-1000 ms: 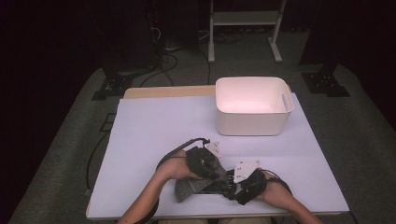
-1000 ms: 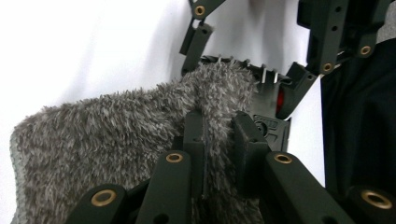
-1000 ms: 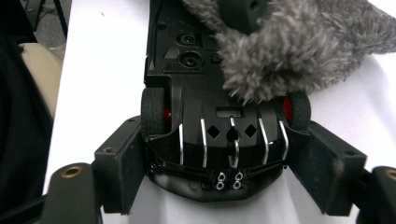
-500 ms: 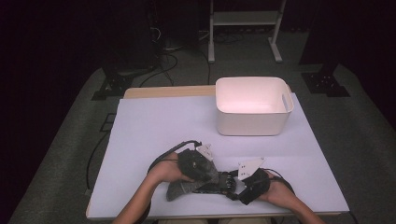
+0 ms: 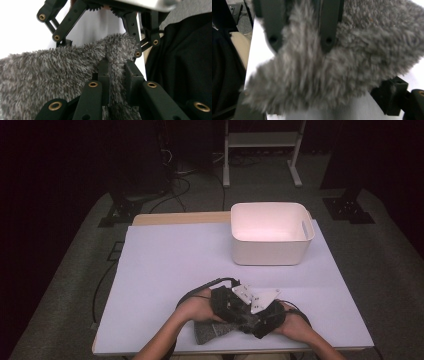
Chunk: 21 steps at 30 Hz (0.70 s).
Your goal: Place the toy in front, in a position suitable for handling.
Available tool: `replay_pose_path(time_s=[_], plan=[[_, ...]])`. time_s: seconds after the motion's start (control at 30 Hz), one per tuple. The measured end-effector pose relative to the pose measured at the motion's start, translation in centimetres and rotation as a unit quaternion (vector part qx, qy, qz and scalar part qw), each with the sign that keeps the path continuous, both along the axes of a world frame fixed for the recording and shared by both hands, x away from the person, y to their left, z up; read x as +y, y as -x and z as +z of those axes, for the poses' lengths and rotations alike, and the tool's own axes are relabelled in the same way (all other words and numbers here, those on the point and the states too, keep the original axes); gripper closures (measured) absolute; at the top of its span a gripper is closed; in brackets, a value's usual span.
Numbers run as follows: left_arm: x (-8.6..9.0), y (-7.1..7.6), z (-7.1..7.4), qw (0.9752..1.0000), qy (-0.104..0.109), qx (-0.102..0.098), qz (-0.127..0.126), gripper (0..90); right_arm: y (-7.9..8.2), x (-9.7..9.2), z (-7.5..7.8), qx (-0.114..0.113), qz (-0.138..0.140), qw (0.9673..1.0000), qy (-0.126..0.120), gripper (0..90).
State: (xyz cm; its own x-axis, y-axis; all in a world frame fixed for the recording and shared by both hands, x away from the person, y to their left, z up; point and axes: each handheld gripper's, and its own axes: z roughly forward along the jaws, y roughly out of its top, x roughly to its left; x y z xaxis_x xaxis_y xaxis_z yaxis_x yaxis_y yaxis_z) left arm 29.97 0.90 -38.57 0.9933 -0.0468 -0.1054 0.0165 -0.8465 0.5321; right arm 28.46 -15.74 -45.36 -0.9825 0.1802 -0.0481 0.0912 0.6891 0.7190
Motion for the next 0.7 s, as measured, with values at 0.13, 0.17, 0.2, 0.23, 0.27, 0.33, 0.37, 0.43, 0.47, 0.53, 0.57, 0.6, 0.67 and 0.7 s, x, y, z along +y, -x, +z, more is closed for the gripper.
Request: replay_pose_path(time_s=[0.13, 0.17, 0.2, 0.23, 0.27, 0.33, 0.37, 0.43, 0.47, 0.53, 0.57, 0.6, 0.67, 0.7], plan=[[1.3, -0.3, -0.1, 0.9997, -0.016, -0.008, 0.014, 77.8, -0.1, -0.1, -0.1, 0.003, 0.0, 1.0, -0.005, 23.3], [1.8, -0.5, -0.2, 0.9995, -0.021, -0.009, 0.02, 77.5, -0.1, -0.1, -0.2, 0.003, 0.001, 1.0, -0.004, 23.3], [1.8, -0.5, -0.2, 0.9995, -0.021, -0.009, 0.02, 77.3, -0.1, -0.1, -0.2, 0.003, 0.001, 1.0, -0.004, 23.3], [2.8, -0.8, -0.4, 0.9992, -0.019, -0.004, 0.036, 77.0, -0.1, -0.1, -0.2, 0.002, 0.001, 1.0, -0.004, 23.3], [3.2, -1.1, -0.6, 0.9989, -0.02, -0.005, 0.042, 77.0, -0.1, -0.1, -0.1, 0.001, 0.001, 1.0, -0.003, 23.3], [3.9, -1.6, -0.8, 0.9983, -0.012, 0.0, 0.057, 77.1, -0.2, 0.0, -0.1, 0.001, 0.002, 1.0, 0.0, 23.3], [3.9, -1.6, -0.8, 0.9983, -0.012, 0.0, 0.057, 77.1, -0.2, 0.0, -0.1, 0.001, 0.002, 1.0, 0.0, 23.3], [4.2, -1.8, -0.9, 0.9979, -0.004, 0.001, 0.065, 77.2, -0.2, 0.0, -0.1, -0.003, 0.003, 1.0, 0.003, 23.3], [4.1, -1.9, -0.9, 0.9978, -0.001, 0.0, 0.066, 77.2, -0.1, 0.1, 0.0, -0.004, 0.004, 1.0, 0.006, 23.3], [3.2, -2.0, -0.9, 0.9976, 0.012, 0.002, 0.069, 77.3, 0.1, 0.4, -0.1, -0.013, 0.003, 0.9998, 0.016, 23.3], [3.2, -2.0, -0.9, 0.9976, 0.012, 0.002, 0.069, 77.3, 0.1, 0.4, -0.1, -0.013, 0.003, 0.9998, 0.016, 23.3], [2.4, -2.2, -0.8, 0.9976, 0.017, -0.003, 0.066, 77.3, 0.1, 0.5, -0.2, -0.023, 0.008, 0.9994, 0.023, 23.3], [2.0, -2.3, -0.8, 0.9977, 0.018, -0.004, 0.065, 77.3, 0.2, 0.6, -0.1, -0.021, 0.007, 0.9995, 0.023, 23.3], [1.5, -2.5, -0.8, 0.9977, 0.014, -0.01, 0.066, 77.2, 0.1, 0.5, -0.2, -0.018, 0.006, 0.9996, 0.022, 23.4]])
